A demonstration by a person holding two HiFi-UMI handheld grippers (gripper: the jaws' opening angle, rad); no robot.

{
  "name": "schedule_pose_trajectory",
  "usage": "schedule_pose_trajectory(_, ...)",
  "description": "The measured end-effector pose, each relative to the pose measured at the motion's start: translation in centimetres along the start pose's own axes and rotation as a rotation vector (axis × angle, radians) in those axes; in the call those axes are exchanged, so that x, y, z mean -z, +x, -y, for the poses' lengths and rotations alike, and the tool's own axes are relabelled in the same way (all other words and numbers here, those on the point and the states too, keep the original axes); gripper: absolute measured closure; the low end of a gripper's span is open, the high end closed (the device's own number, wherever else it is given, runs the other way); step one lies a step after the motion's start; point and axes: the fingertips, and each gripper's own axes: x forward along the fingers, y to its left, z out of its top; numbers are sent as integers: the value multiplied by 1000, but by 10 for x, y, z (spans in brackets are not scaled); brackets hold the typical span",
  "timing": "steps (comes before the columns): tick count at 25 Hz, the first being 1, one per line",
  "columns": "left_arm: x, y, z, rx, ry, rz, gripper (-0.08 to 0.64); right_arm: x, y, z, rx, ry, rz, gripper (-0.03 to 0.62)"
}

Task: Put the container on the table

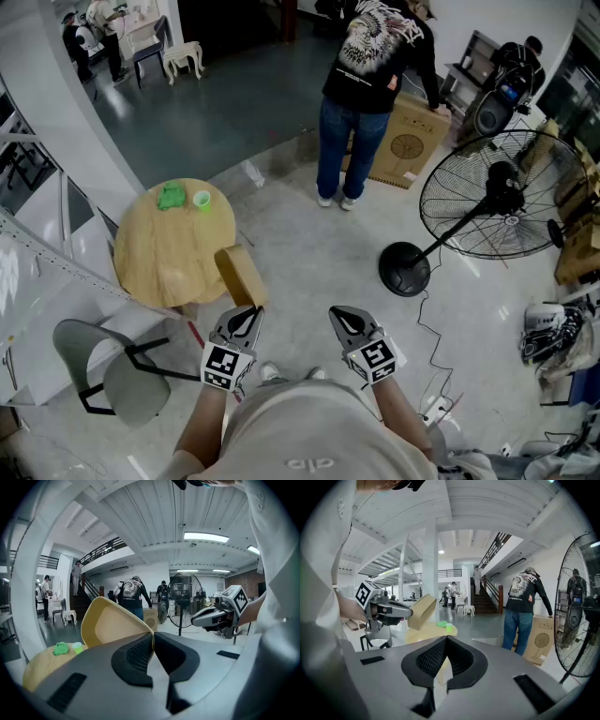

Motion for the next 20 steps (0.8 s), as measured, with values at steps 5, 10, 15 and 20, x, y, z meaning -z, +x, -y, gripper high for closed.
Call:
schedule_pose_trajectory(5, 3, 0, -14, 11, 7, -4, 531, -10, 20, -5, -9, -4, 1, 568)
schedule_pose_trajectory(10, 7, -12, -33, 27, -8, 3, 531, -20, 37, -20, 7, -11, -6, 566)
schedule_pose_trajectory(15, 23, -20, -53, 33, 11, 1, 531, -25, 50, -23, 49, -4, -2, 566)
schedule_pose_trajectory(20, 42, -25, -75, 24, -2, -41, 531, -22, 63, -25, 72, 3, -21, 568)
